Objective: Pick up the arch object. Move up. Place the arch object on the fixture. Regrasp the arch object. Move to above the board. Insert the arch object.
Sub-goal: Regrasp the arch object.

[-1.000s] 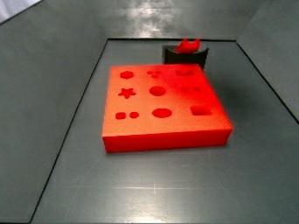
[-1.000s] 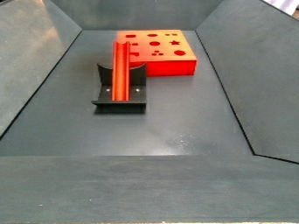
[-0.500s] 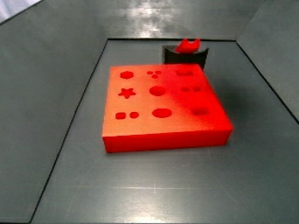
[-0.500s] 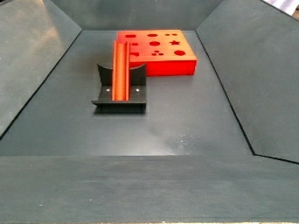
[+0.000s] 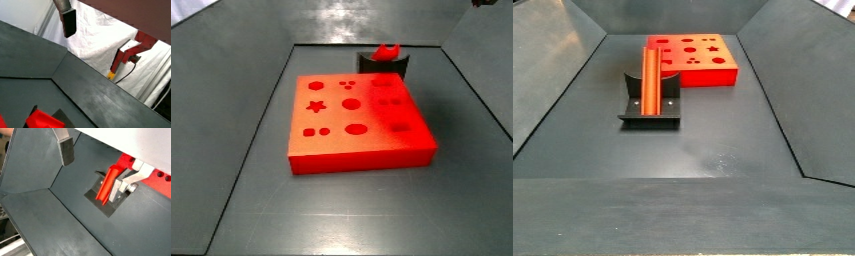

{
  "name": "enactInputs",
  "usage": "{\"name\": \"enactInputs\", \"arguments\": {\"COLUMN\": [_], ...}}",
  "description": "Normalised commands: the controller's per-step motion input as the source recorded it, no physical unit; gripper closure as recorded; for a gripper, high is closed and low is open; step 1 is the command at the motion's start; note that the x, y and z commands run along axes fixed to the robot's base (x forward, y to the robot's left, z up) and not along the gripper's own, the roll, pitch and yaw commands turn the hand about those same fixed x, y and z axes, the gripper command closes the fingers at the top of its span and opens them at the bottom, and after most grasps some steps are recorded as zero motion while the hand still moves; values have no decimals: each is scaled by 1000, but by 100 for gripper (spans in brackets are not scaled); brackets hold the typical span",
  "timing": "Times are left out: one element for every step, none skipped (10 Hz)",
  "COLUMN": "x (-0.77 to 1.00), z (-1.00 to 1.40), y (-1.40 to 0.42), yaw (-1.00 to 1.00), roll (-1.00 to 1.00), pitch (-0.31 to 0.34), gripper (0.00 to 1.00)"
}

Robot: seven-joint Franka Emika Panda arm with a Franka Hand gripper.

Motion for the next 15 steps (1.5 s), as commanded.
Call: {"name": "enactInputs", "arguments": {"x": [97,37,43,48,54,59,68,70,76,81,90,88,83,80,83], "z": [-11,-1000,-1000,-1000,-1000,-1000,-1000,-1000,-1000,-1000,-1000,-879,-656,-550,-340], "y": [-55,42,43,40,34,33,30,29,25,25,18,14,8,4,-1], "yaw": [205,154,111,97,72,53,28,17,-4,-11,-24,-26,-26,-23,-10], "roll": [173,150,148,138,98,76,57,53,51,55,54,54,52,53,52], "pitch": [9,-11,-30,-51,-73,-82,-90,-88,-81,-77,-61,-43,-19,-7,14], "gripper": [0,0,0,0,0,0,0,0,0,0,0,0,0,0,0]}}
